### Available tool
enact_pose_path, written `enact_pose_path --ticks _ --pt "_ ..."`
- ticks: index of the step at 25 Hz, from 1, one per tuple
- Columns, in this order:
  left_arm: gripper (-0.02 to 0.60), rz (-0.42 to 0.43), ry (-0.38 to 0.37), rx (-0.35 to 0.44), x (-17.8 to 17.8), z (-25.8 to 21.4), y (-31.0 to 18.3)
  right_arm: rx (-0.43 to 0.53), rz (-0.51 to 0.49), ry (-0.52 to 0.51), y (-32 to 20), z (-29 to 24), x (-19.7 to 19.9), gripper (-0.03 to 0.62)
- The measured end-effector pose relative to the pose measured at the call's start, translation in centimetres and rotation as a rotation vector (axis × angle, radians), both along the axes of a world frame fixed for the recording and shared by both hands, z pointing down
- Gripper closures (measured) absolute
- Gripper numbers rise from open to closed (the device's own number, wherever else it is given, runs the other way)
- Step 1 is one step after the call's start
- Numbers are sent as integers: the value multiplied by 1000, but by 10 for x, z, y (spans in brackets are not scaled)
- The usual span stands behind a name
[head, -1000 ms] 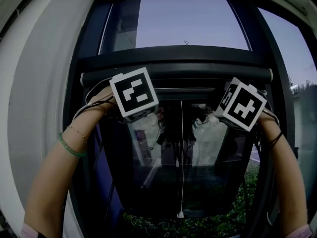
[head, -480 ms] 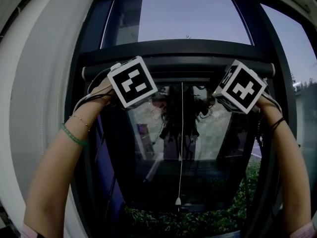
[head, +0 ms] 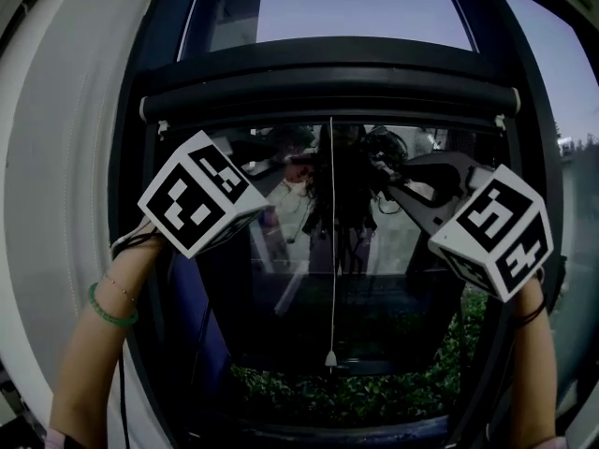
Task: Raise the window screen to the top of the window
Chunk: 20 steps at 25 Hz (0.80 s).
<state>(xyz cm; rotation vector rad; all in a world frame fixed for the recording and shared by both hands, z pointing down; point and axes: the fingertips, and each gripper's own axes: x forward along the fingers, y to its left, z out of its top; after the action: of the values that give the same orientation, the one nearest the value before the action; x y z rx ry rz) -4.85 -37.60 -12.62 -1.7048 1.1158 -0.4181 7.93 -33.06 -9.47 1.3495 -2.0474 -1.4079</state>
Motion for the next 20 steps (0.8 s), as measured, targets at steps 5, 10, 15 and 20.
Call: enact_pose_path --ticks 5,10,15,20 --pt "491 116 30 -111 10 94 16 -57 -154 -9 25 96 0 510" --pt "491 181 57 -202 19 214 50 -193 -221 -94 41 211 13 510" --pt "491 239 123 -317 37 315 86 -334 -233 -188 60 302 18 510" --pt "491 226 164 -463 41 403 111 -456 -222 -215 95 367 -3 511"
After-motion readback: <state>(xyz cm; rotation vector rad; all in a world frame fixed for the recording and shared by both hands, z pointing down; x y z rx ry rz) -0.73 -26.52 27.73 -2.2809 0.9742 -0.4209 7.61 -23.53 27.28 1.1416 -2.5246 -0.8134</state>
